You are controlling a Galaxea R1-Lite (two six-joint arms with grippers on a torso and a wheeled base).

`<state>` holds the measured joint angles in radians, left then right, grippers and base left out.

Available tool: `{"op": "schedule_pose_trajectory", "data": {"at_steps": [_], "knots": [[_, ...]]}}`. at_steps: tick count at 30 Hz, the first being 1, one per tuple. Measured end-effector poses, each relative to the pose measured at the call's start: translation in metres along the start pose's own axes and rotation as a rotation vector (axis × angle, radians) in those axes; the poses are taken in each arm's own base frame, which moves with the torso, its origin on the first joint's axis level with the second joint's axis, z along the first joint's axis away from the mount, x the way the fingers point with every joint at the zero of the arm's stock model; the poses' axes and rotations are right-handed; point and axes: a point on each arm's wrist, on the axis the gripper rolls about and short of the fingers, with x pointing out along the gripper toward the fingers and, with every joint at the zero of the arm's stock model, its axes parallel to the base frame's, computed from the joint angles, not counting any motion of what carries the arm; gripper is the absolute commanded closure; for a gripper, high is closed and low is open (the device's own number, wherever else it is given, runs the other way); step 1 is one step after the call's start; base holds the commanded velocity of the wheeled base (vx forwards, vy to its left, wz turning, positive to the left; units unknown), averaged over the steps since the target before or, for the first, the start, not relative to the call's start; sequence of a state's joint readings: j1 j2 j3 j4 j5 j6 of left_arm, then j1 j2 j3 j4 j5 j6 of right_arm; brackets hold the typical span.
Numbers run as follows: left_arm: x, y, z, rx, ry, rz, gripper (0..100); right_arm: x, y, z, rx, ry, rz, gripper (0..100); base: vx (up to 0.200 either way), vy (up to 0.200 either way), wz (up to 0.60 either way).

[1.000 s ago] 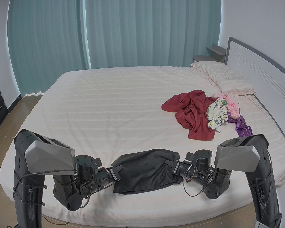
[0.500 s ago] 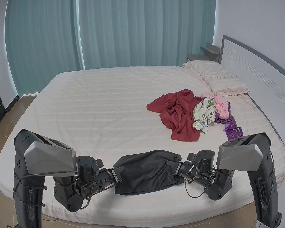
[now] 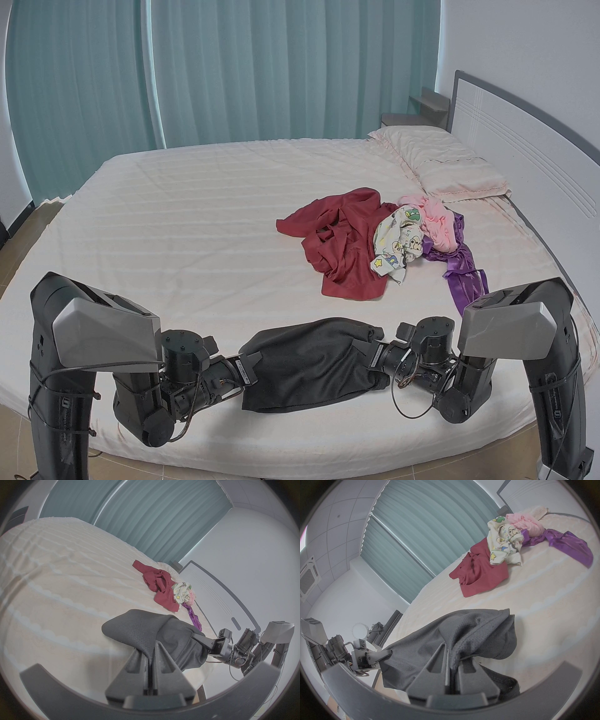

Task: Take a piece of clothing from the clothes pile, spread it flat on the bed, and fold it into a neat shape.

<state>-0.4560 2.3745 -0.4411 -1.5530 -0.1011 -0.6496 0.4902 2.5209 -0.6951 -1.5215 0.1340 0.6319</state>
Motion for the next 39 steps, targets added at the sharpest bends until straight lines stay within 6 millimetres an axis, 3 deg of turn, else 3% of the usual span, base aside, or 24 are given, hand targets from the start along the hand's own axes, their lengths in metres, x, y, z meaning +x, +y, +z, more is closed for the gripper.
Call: {"op": "schedule_pose_trajectory", "data": {"at_steps": [6,7,8,9,18,26,39], "knots": [[0.0,0.003,-0.002,-0.01,0.009,0.012,100,-0.001,0.0,-0.002,-0.005,0.007,-0.003,100,0.0,0.0,0.0],[0.0,0.004,-0.002,-0.017,0.01,0.014,100,-0.002,0.0,-0.002,-0.005,0.009,-0.004,0,0.0,0.0,0.0],[0.0,0.005,-0.003,-0.027,0.011,0.018,100,-0.002,-0.001,-0.003,-0.005,0.012,-0.005,0,0.0,0.0,0.0],[-0.001,0.006,-0.003,-0.034,0.015,0.023,0,-0.003,-0.001,-0.003,-0.005,0.017,-0.007,0,0.0,0.0,0.0],[-0.01,0.014,-0.011,-0.048,0.058,0.056,0,-0.014,-0.002,-0.013,-0.016,0.085,-0.017,0,0.0,0.0,0.0],[-0.007,0.026,0.002,-0.069,0.009,0.081,0,-0.02,-0.017,0.011,-0.003,0.034,-0.056,0,0.0,0.0,0.0],[0.022,0.04,0.003,-0.091,0.022,0.121,0,-0.013,-0.034,0.037,0.073,-0.024,-0.062,0,0.0,0.0,0.0]]}}
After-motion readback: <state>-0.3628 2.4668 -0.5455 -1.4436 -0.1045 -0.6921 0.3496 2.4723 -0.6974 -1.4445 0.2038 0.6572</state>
